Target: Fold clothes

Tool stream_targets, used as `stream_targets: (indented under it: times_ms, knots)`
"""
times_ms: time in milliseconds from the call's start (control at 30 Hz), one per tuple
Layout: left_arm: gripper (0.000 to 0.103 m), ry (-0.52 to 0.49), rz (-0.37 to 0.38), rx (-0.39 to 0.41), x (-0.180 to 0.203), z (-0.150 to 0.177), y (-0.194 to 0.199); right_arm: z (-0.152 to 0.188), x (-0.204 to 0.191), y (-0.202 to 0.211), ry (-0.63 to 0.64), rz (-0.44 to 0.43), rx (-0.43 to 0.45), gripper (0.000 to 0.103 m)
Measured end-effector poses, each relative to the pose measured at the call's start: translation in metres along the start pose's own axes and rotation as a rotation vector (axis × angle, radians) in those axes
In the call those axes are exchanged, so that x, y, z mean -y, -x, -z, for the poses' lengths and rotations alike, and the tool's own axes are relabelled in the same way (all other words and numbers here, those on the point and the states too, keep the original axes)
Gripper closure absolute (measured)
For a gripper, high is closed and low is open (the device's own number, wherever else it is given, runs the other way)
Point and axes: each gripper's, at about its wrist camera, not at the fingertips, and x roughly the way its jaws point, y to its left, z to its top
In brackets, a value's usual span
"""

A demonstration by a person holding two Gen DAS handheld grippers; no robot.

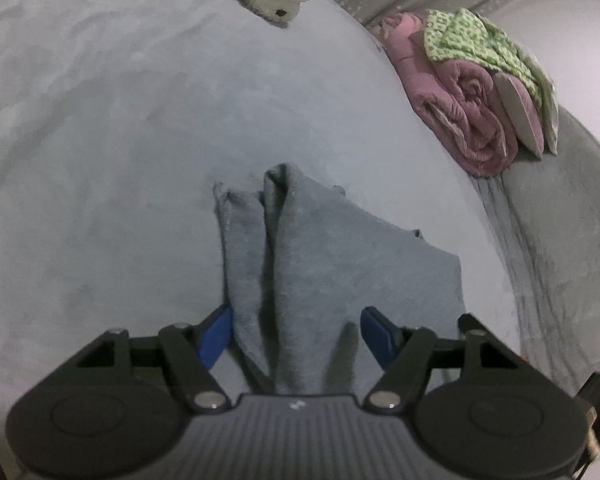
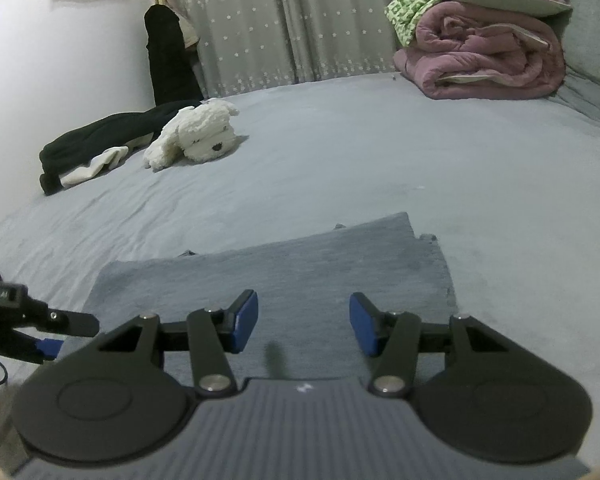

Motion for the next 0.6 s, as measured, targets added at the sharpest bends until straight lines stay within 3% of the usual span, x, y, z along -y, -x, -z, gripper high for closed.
stream_targets:
  times_ms: [167, 300, 600]
  knots:
    - [0.051, 0.028, -0.002, 0.009, 0.002, 0.002, -0.005, 0.0, -0.003, -0.003, -0.008, -0.007, -0.005, 0.048]
    - [0.076, 0.061, 0.01, 0.009, 0.0, 0.005, -0.005, 0.0, -0.005, -0.003, -0.002, -0.015, -0.002, 0.048]
    - [0.082, 0.128, 0.081, 0.028, 0.006, 0.004, 0.005, -0.005, -0.008, 0.0, -0.014, -0.094, -0.005, 0.049]
